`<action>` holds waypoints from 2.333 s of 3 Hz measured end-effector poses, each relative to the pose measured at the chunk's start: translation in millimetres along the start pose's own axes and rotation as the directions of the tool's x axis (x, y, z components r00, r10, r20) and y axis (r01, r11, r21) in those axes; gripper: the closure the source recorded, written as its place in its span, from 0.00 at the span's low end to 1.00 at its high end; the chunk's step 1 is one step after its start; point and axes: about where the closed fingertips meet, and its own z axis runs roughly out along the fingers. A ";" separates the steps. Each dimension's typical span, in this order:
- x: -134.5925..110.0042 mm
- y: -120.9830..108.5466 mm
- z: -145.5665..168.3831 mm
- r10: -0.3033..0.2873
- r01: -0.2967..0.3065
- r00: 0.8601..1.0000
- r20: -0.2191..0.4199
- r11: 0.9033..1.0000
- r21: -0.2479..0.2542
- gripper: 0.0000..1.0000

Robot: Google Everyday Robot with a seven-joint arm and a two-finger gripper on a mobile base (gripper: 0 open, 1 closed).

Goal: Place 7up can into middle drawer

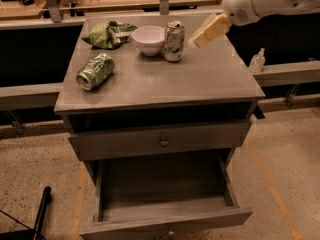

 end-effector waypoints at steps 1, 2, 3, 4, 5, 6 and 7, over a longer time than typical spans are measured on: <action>-8.4 -30.2 53.3 0.046 -0.056 0.992 0.117 0.995 0.083 0.00; 14.2 -57.8 103.2 0.193 -0.219 0.962 0.194 0.967 0.126 0.00; 29.7 -61.0 124.2 0.275 -0.297 0.939 0.207 0.951 0.085 0.00; 44.2 -54.4 130.2 0.303 -0.309 0.937 0.172 0.951 0.009 0.00; 44.8 -40.4 131.3 0.301 -0.298 0.942 0.148 0.954 -0.041 0.00; 44.5 -34.4 144.0 0.347 -0.340 0.921 0.179 0.938 -0.070 0.00; 42.7 -25.0 162.0 0.386 -0.373 0.897 0.214 0.922 -0.098 0.00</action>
Offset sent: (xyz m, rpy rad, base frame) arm 0.1504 0.0297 -0.0495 0.4087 -0.0143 -0.2064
